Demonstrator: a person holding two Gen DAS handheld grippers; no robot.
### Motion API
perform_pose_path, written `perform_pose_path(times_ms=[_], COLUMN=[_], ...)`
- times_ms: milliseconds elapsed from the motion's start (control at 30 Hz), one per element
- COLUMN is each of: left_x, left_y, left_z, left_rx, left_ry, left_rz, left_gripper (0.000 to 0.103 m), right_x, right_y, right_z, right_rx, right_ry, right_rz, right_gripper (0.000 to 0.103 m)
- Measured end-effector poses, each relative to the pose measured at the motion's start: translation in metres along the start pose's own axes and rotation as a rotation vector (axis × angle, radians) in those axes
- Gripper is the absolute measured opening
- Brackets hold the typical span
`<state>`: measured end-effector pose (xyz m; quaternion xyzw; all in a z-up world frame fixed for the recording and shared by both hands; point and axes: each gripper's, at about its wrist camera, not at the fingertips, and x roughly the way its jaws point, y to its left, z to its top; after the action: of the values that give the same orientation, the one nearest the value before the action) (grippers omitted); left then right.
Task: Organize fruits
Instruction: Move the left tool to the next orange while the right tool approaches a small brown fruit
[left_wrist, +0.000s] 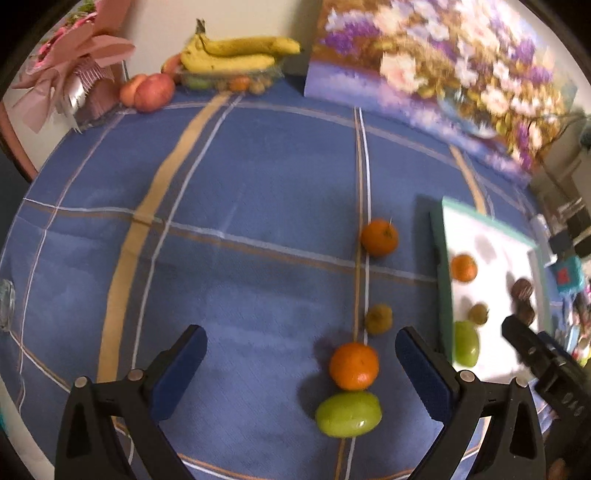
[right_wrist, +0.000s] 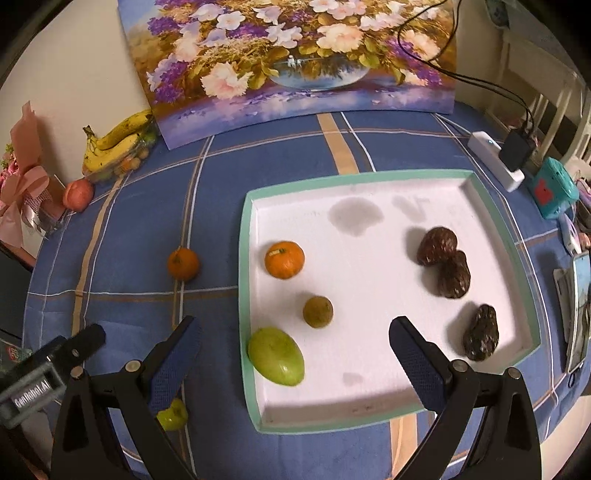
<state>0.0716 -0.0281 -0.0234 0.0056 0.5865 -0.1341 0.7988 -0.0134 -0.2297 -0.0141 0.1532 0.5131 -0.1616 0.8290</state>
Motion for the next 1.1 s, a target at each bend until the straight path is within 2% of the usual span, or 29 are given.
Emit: perform_pose_path(times_ms=[133,267,333,500,700,767,967,1100], left_x=[0.017,0.034,0.038,0.038,0.042,0.043,0.045,0.038], left_y=[-0.004,-0.004,-0.006,-0.017,-0.029,-0.030,-0.035,-0.022], left_z=[-0.010,-0.017,-0.020,-0.019,-0.020,-0.021,-0.016,-0.012], left_rx=[-0.005,-0.033,-0.038,-0.021,0.003,0.002,-0.002,-0.035], left_ry=[0.070,0.135,0.146,0.136,0.143,0.148,0.151,0.125], left_rz=[-0.010,-0.053,-0.081,-0.115,-0.176,-0.210,-0.223,-0.190], left_gripper=[0.099,0.086,0.085,0.075,0.055,0.039,0.037,0.037], right_x=[0.001,-0.001,-0.003,-0.002,-0.003,-0.002,-0.002,-0.001], right_y=[-0.003,-0.001,0.000,-0.003,-0.006,-0.007,-0.006,-0.005], right_z=[-0.007,-0.014,-0.015,-0.015,-0.015,-0.014,-0.015,-0.014], right_rx=[0.009,-0.007,-0.018,-0.008,0.000,0.001,0.003,-0.001], right_ry=[0.023,0.022,0.020,0.024,0.022,0.023,0.023,0.025], right_rz=[-0.004,0.002,0.004,0.005,0.011,0.012,0.012,0.014], right_gripper=[0.101,0.101,0.101,0.101,0.101,0.101,0.101,0.101])
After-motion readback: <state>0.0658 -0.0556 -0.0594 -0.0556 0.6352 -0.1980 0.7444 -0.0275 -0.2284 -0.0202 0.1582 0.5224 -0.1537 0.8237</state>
